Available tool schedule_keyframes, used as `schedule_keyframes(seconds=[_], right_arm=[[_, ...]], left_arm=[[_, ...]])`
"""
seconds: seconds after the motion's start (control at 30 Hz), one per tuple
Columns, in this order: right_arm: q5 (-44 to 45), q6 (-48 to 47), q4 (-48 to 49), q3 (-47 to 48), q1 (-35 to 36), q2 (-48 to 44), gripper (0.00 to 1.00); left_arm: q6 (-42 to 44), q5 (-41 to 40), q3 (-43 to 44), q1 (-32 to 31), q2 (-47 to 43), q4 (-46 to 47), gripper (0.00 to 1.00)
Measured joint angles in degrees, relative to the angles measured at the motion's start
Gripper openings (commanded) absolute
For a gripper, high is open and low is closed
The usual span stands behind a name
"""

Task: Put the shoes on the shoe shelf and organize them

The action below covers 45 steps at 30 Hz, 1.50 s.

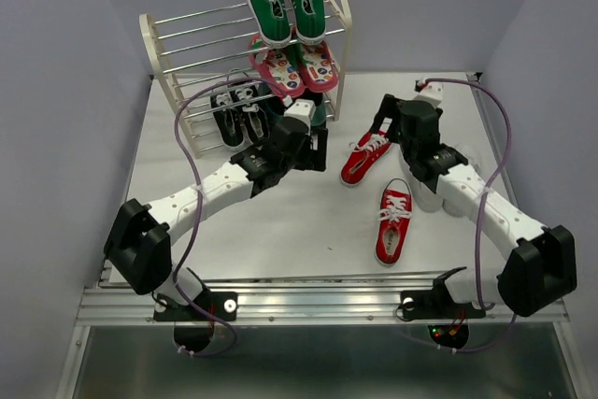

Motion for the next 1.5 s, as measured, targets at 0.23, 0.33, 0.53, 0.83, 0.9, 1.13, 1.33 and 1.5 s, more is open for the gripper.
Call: schedule_keyframes(seconds=[0.23, 0.33, 0.53, 0.83, 0.9, 1.13, 1.33, 1.5], right_arm=[[0.90, 1.81, -6.08, -5.03, 0.00, -6.75, 1.00], [0.87, 1.77, -6.64, -5.03, 0.02, -7.26, 1.00], [0.83, 1.31, -7.02, -5.42, 0.02, -7.26, 1.00], [1.42, 0.28, -7.63, -5.68, 0.02, -7.21, 1.00], [1.81, 0.04, -7.65, -5.68, 0.02, -7.21, 1.00], [2.99, -0.48, -7.69, -5.68, 0.00, -7.19, 1.00], [4.13, -0.72, -7.69, -5.68, 0.02, -7.19, 1.00], [4.66, -0.83, -7.67, -5.90, 0.02, -7.41, 1.00]], left_arm=[[5.55, 2.97, 4.85, -4.07, 11.41, 4.09, 0.99], [6.97, 3.17, 6.19, -4.22, 15.65, 4.50, 0.99], [12.87, 9.79, 6.19, -3.72, 17.88, 7.87, 0.99], [19.30, 17.94, 14.16, -3.89, 27.80, 11.23, 0.99], [19.63, 17.62, 16.50, -3.89, 30.62, 11.23, 0.98], [19.58, 13.88, 24.17, -3.89, 38.58, 9.16, 0.23], [19.65, 13.00, 25.35, -5.11, 39.06, 7.87, 0.00], [18.08, 11.54, 25.46, -5.14, 38.84, 7.41, 0.00]])
